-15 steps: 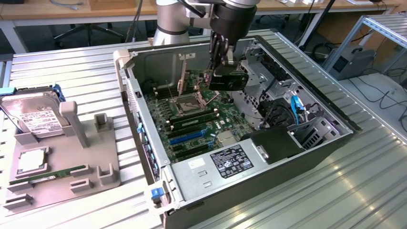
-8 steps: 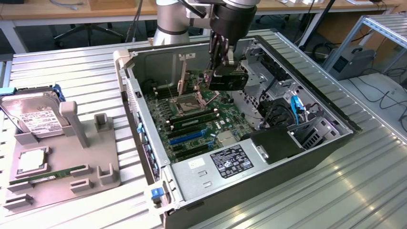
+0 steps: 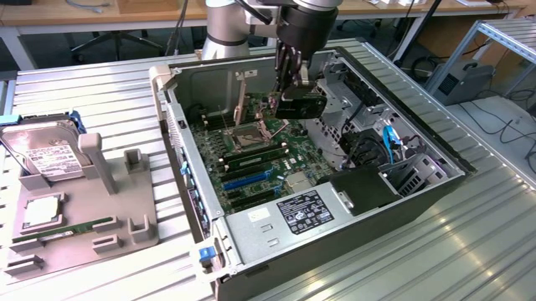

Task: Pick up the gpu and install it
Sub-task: 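Insert the gpu into the slot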

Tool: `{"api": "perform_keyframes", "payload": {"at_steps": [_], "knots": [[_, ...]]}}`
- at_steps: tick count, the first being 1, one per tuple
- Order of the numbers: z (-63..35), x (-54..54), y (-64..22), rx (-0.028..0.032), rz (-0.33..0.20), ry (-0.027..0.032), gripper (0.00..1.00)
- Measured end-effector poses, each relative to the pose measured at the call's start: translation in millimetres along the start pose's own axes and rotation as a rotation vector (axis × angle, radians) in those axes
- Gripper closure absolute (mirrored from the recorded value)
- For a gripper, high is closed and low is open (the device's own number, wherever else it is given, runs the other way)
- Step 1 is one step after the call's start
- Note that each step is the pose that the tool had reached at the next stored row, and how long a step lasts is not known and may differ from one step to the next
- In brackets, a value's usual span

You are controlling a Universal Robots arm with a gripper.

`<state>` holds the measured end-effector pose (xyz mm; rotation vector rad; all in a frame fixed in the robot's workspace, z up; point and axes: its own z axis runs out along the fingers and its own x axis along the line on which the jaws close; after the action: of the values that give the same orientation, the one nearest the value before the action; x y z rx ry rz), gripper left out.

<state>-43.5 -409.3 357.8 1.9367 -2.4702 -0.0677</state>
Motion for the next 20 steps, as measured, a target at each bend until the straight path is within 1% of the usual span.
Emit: {"api": "perform_keyframes", "payload": {"at_steps": [20], "knots": [[0.6,0.0,0.0,-0.0013,-0.051,0.0018,0.73]]}}
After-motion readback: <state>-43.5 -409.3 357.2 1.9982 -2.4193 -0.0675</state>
